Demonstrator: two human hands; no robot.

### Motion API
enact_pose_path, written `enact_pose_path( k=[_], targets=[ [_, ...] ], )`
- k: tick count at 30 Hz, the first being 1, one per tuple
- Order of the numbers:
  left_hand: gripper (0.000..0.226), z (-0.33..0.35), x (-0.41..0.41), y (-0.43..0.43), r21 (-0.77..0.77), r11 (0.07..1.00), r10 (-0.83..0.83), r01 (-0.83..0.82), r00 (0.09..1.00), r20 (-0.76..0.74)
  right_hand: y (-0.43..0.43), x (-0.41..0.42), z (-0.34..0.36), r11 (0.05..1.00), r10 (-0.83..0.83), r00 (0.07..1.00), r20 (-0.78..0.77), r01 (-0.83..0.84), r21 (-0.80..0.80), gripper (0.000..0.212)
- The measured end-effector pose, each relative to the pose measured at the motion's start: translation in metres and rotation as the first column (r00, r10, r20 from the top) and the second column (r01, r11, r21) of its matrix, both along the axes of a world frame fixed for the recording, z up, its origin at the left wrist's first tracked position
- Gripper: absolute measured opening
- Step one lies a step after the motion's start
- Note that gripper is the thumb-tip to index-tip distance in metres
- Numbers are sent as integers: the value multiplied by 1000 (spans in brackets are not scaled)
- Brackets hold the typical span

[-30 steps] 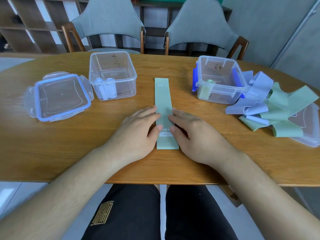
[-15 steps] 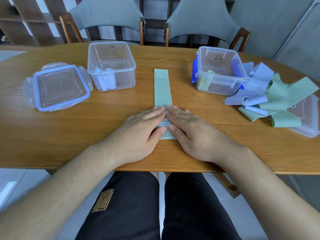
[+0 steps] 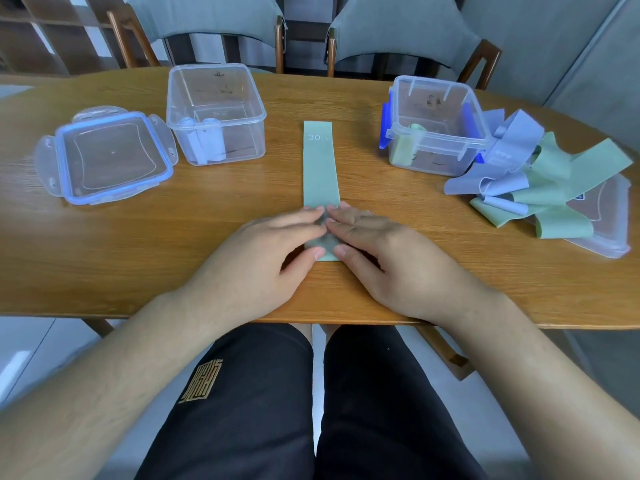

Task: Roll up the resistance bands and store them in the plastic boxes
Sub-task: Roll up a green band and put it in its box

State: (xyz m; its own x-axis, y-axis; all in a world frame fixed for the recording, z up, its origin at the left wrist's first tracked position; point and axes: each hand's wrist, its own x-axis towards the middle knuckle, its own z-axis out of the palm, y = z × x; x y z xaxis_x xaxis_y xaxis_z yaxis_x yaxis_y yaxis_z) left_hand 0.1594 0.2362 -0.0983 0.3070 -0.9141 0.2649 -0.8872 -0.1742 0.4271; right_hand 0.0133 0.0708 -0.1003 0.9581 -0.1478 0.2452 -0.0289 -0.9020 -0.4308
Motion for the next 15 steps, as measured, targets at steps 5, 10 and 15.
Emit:
enact_pose_path(
  k=[5,10,15],
  targets=[
    [7,0,-1,6,-60,998,1,-3,999,-47,4,-8,4,997,-11,996,83,6,72,13],
    [12,3,1,4,-46,999,-23,20,997,-80,0,-6,12,993,6,1000,28,-9,116,9],
    [13,8,3,1,-27,1000,-12,9,993,-117,-4,2,17,993,17,1000,12,-18,114,5]
  ],
)
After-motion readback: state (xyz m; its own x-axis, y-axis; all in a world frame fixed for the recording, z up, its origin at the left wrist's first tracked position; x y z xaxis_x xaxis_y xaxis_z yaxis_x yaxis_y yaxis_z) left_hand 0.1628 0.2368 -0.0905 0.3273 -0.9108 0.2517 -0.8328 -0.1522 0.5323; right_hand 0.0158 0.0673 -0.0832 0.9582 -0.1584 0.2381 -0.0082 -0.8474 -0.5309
